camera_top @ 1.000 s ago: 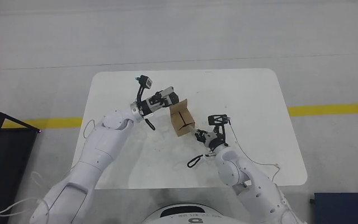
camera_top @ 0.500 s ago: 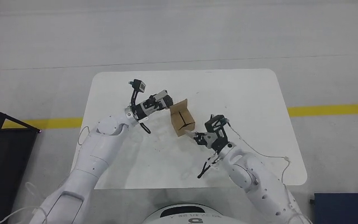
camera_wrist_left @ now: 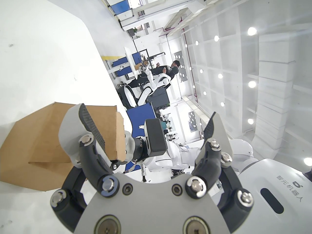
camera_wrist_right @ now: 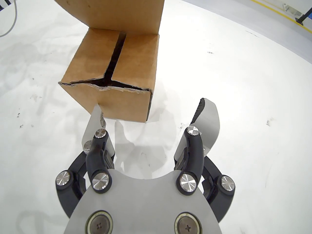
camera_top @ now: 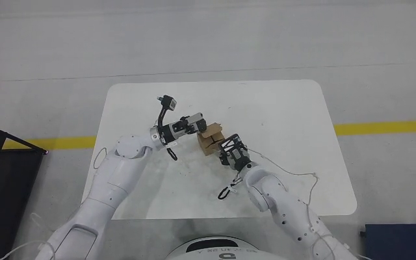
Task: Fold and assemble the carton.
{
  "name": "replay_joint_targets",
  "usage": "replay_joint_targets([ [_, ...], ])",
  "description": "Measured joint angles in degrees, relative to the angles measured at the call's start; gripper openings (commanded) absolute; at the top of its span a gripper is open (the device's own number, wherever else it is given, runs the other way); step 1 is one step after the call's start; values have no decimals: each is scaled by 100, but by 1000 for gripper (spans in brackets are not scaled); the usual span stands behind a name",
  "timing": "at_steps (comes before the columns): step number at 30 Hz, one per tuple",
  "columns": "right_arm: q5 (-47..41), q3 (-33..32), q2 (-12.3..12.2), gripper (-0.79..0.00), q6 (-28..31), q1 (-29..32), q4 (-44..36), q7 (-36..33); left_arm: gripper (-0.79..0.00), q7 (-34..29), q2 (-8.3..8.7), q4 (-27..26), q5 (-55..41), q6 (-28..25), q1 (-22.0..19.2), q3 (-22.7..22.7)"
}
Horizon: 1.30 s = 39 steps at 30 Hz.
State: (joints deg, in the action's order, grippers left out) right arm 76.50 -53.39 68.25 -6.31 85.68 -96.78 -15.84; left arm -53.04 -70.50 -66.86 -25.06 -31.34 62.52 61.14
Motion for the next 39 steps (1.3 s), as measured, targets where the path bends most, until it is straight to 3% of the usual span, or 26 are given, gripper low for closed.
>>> replay_joint_targets([
  [7,-86,-36,25,-68,120,82,-81,164,0,-84,-8,90,296,42,-114,-99],
  [18,-826,-821,-118,-92,924,762,-644,963,0,-164,-30,219,521,133,-177,-265],
  [35,42,-517,20,-151,-286,454,-444,-22,0,-235,18,127,741,84,-101,-256],
  [39,160,-376,48,-142,-163,414,-481,-91,0,-236,24,112,756,89,-93,-256],
])
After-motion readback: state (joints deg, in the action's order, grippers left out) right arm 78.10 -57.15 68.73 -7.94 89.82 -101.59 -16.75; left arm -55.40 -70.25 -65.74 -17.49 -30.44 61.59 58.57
